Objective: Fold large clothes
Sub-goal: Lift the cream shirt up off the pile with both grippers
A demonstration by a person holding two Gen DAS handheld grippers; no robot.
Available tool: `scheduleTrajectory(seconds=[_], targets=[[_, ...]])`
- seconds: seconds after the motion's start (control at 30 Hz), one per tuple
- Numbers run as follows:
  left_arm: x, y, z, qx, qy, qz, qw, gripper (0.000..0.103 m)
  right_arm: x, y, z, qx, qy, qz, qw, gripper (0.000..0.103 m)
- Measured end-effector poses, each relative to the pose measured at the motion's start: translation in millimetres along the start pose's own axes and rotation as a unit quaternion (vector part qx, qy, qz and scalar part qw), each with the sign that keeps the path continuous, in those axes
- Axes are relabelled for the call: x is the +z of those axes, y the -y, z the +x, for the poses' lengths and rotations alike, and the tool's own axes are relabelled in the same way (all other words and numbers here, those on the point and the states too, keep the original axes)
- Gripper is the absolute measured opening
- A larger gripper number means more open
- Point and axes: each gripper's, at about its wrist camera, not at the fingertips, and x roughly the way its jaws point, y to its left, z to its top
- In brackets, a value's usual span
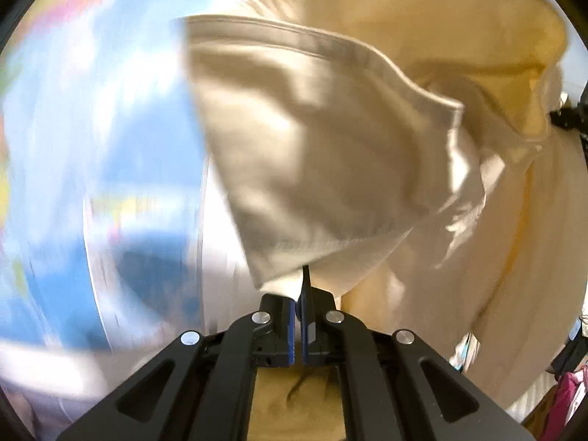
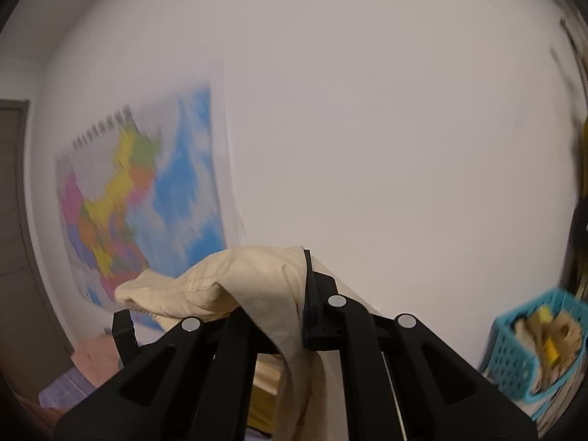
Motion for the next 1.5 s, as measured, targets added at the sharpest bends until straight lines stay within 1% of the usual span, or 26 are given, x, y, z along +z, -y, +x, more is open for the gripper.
scheduleTrajectory(seconds=[0.1, 0.17, 0.23, 0.3, 0.33, 0.37, 0.4, 0.43, 0.5, 0.57, 0.6, 0.67, 0.7, 0.73, 0.8, 0.87, 0.9, 0.97, 1.03, 1.1, 1.13, 1.2, 1.23, 1.3, 1.4, 1.5], targets=[[33.2, 11.7, -42.3, -0.014, 0.042, 0.011, 0.999, 0.001, 27.2, -14.3, -46.9, 0.005, 0.043, -0.014, 0.999, 0.003], [52.6, 16.0, -79.7, -0.016, 0.066, 0.023, 0.9974, 0.001, 37.1, -23.9, -68.4, 0.014, 0.055, -0.02, 0.998, 0.003], [63.3, 16.6, -117.0, -0.007, 0.082, 0.037, 0.9959, 0.001, 41.6, -35.3, -85.1, 0.024, 0.063, -0.028, 0.997, 0.003], [62.7, 12.8, -148.9, 0.0, 0.09, 0.042, 0.9951, 0.002, 38.7, -47.7, -97.4, 0.041, 0.064, -0.036, 0.996, 0.003], [55.1, 12.4, -160.8, 0.001, 0.087, 0.046, 0.9951, 0.002, 36.1, -51.2, -98.4, 0.047, 0.06, -0.034, 0.996, 0.003], [43.2, 17.5, -161.2, 0.001, 0.079, 0.055, 0.9954, 0.004, 30.9, -54.7, -98.2, 0.06, 0.052, -0.025, 0.997, 0.003], [31.4, 23.0, -160.8, 0.003, 0.067, 0.059, 0.996, 0.016, 27.1, -57.9, -97.5, 0.068, 0.045, -0.02, 0.996, 0.003], [16.1, 13.9, -176.5, 0.004, 0.043, 0.056, 0.9975, 0.042, 19.4, -64.0, -94.4, 0.081, 0.035, -0.018, 0.996, 0.003], [-13.7, 20.7, -170.7, -0.001, 0.007, 0.055, 0.9985, 0.06, 2.7, -76.9, -86.2, 0.106, 0.015, -0.013, 0.994, 0.003], [-55.4, 30.6, -163.9, 0.0, -0.051, 0.048, 0.9975, 0.061, -9.8, -90.6, -79.8, 0.123, -0.002, -0.012, 0.992, 0.003], [-68.7, 31.4, -159.0, 0.002, -0.069, 0.043, 0.9967, 0.06, -18.0, -99.4, -73.6, 0.134, -0.016, -0.012, 0.991, 0.003], [-96.7, 25.0, -152.2, 0.007, -0.098, 0.026, 0.9948, 0.041, -28.6, -115.1, -66.4, 0.139, -0.035, -0.019, 0.99, 0.003], [-104.8, 20.7, -149.2, 0.012, -0.106, 0.014, 0.9942, 0.021, -31.3, -120.0, -66.0, 0.145, -0.039, -0.019, 0.989, 0.003], [-108.9, 16.2, -148.4, 0.024, -0.102, 0.011, 0.9944, 0.011, -34.9, -127.6, -65.9, 0.153, -0.044, -0.021, 0.987, 0.003], [-100.5, 2.6, -157.8, 0.041, -0.075, -0.009, 0.9963, 0.004, -35.8, -143.8, -70.8, 0.154, -0.044, -0.036, 0.986, 0.003], [-82.6, -10.0, -172.0, 0.054, -0.047, -0.013, 0.9973, 0.004, -32.0, -153.7, -80.7, 0.153, -0.037, -0.042, 0.987, 0.003], [-69.9, -16.3, -182.6, 0.052, -0.03, -0.014, 0.9981, 0.004, -26.8, -159.4, -91.8, 0.151, -0.025, -0.049, 0.987, 0.003], [-37.8, -22.0, -215.2, 0.061, 0.021, 0.003, 0.9979, 0.004, -19.9, -162.4, -113.1, 0.15, -0.007, -0.049, 0.987, 0.003], [-4.7, -22.9, -248.5, 0.074, 0.071, 0.028, 0.9943, 0.004, -15.1, -167.2, -136.9, 0.144, 0.012, -0.056, 0.988, 0.003], [24.5, -20.2, -286.8, 0.078, 0.104, 0.047, 0.9904, 0.004, -11.2, -169.2, -154.3, 0.149, 0.021, -0.049, 0.987, 0.003], [33.5, -18.4, -300.0, 0.078, 0.112, 0.054, 0.9892, 0.004, -10.2, -168.9, -163.2, 0.152, 0.025, -0.042, 0.987, 0.004], [56.3, -9.0, -332.8, 0.104, 0.127, 0.087, 0.9827, 0.004, -12.8, -170.2, -175.9, 0.168, 0.025, -0.033, 0.985, 0.004], [56.9, -7.6, -335.1, 0.114, 0.129, 0.097, 0.9802, 0.004, -14.9, -170.9, -179.8, 0.174, 0.023, -0.029, 0.984, 0.004], [73.8, -3.5, -361.4, 0.15, 0.128, 0.116, 0.9735, 0.004, -21.6, -176.6, -187.7, 0.199, 0.019, -0.025, 0.98, 0.004], [84.0, 17.1, -405.3, 0.19, 0.127, 0.137, 0.9638, 0.004, -29.8, -187.4, -192.7, 0.234, 0.016, -0.026, 0.972, 0.004], [88.3, 24.7, -433.0, 0.242, 0.112, 0.148, 0.9525, 0.004, -34.2, -195.9, -184.3, 0.258, 0.01, -0.03, 0.966, 0.004]])
